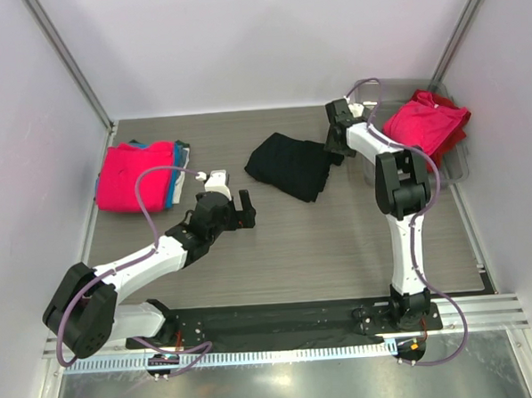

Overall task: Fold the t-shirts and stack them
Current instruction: Flatten the tshirt out

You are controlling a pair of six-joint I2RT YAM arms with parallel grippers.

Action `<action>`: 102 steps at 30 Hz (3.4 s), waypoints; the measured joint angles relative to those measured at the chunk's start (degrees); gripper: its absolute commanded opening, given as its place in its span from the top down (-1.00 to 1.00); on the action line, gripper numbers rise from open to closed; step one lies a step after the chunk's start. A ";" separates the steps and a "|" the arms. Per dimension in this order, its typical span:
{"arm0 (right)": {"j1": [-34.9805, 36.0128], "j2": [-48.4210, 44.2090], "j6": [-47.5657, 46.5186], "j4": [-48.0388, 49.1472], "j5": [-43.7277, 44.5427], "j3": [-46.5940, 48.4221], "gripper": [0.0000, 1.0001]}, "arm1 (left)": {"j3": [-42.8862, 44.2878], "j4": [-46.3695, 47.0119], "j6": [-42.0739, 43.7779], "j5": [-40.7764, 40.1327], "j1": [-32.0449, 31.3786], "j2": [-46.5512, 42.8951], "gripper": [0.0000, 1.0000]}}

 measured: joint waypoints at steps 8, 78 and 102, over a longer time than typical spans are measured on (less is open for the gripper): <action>-0.04 2.16 1.01 0.24 -3.04 1.20 0.28 | 0.00 0.00 0.02 0.02 0.00 0.31 -0.98; 6.58 -82.44 2.84 -13.20 -9.29 -46.16 0.98 | 56.63 -31.15 -5.29 -1.64 6.25 48.70 -0.70; 0.66 -74.77 2.38 -11.69 -6.12 -43.52 0.98 | 57.16 -39.36 -9.09 1.44 18.64 42.34 1.00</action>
